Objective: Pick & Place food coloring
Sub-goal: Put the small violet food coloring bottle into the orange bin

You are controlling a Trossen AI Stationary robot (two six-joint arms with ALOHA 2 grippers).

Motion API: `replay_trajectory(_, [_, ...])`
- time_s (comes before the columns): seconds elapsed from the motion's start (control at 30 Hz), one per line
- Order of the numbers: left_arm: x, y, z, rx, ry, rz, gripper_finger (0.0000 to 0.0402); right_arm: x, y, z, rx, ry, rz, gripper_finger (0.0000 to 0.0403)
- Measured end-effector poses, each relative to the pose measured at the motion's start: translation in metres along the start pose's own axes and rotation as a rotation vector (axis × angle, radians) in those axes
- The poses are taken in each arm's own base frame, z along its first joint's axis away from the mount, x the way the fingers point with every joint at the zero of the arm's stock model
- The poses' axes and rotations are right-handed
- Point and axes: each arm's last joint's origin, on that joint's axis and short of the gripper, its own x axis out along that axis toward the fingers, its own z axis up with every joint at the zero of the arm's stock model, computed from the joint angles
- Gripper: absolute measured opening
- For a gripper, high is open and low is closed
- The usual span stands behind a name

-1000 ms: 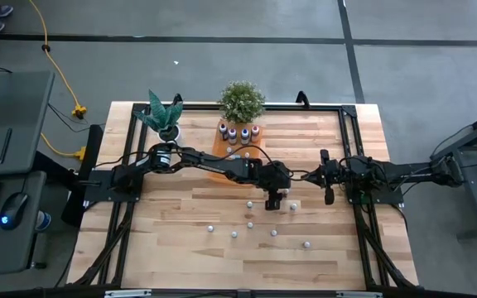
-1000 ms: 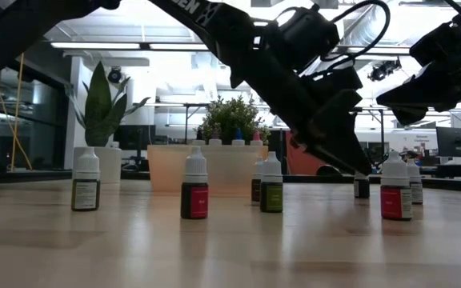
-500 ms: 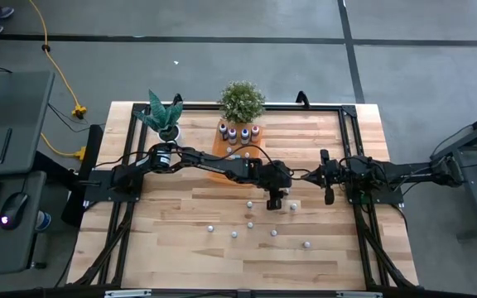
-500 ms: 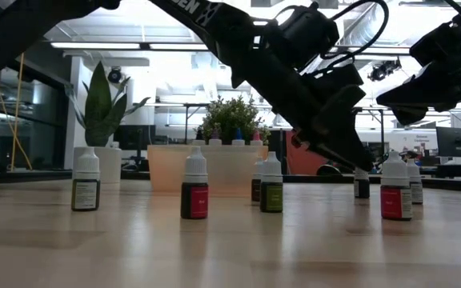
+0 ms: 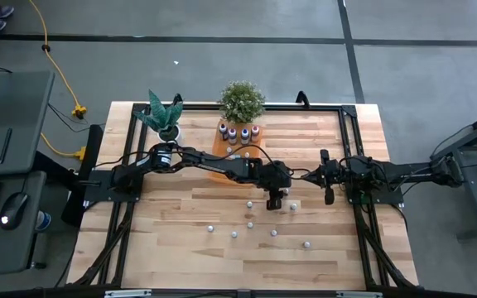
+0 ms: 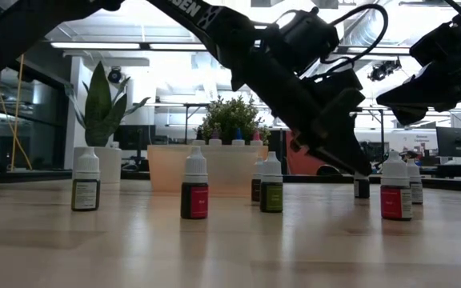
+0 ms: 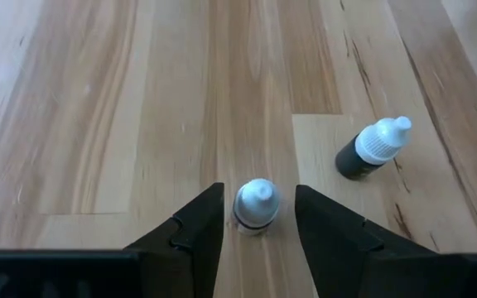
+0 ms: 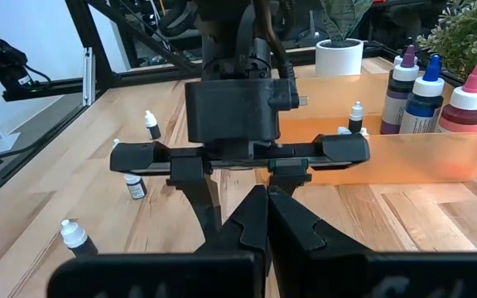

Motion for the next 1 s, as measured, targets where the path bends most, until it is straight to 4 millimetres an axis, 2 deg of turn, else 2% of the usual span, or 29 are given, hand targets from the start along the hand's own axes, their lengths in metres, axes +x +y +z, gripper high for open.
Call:
replay_trajectory(0.57, [0.0000, -0.0003, -0.0001, -0.001, 0.001, -0.016, 0.0141, 0.0000, 0.0000, 0.0000, 0.000, 0.000, -0.001, 0.0000])
replay_trajectory(1.0, [0.0000, -0.0008, -0.0001, -0.005, 0.001, -0.033, 0.0045, 0.0000, 0.0000, 0.0000, 0.000, 0.000, 0.000, 0.0000])
